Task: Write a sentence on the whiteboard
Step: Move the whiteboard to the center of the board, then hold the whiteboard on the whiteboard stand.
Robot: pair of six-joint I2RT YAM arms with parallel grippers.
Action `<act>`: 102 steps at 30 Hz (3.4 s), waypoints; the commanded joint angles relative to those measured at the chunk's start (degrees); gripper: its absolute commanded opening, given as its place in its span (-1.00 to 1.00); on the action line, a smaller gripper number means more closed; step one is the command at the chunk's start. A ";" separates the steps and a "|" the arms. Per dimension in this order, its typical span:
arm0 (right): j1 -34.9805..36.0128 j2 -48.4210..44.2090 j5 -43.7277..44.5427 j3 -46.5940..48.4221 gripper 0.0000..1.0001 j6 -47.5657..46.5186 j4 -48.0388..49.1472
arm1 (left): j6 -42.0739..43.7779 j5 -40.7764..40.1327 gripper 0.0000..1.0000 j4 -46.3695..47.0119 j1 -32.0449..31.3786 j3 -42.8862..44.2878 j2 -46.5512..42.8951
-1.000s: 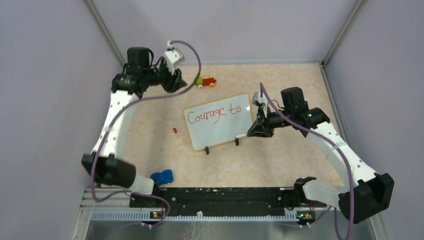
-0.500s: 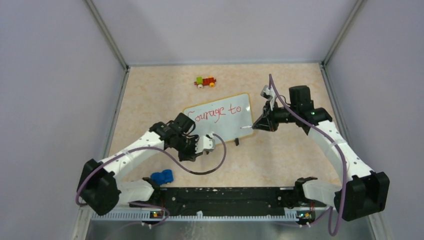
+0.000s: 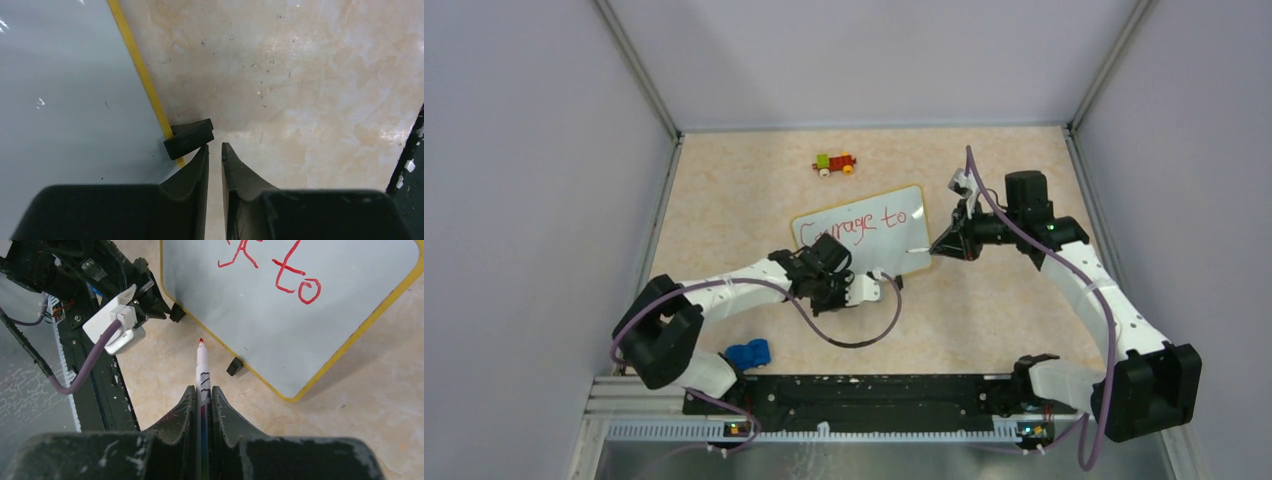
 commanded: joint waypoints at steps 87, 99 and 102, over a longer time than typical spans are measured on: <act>25.53 6.95 14.66 -0.02 -1.00 -3.33 17.95 | -36.11 34.11 -0.32 -4.34 30.89 30.56 11.53; 26.15 9.05 10.59 -1.75 -1.00 -2.71 21.32 | -33.61 36.91 -0.34 -3.68 29.93 28.87 11.63; 26.98 9.96 11.32 -1.35 -1.00 -2.97 22.42 | -33.18 37.74 -0.37 -3.94 29.64 29.01 12.36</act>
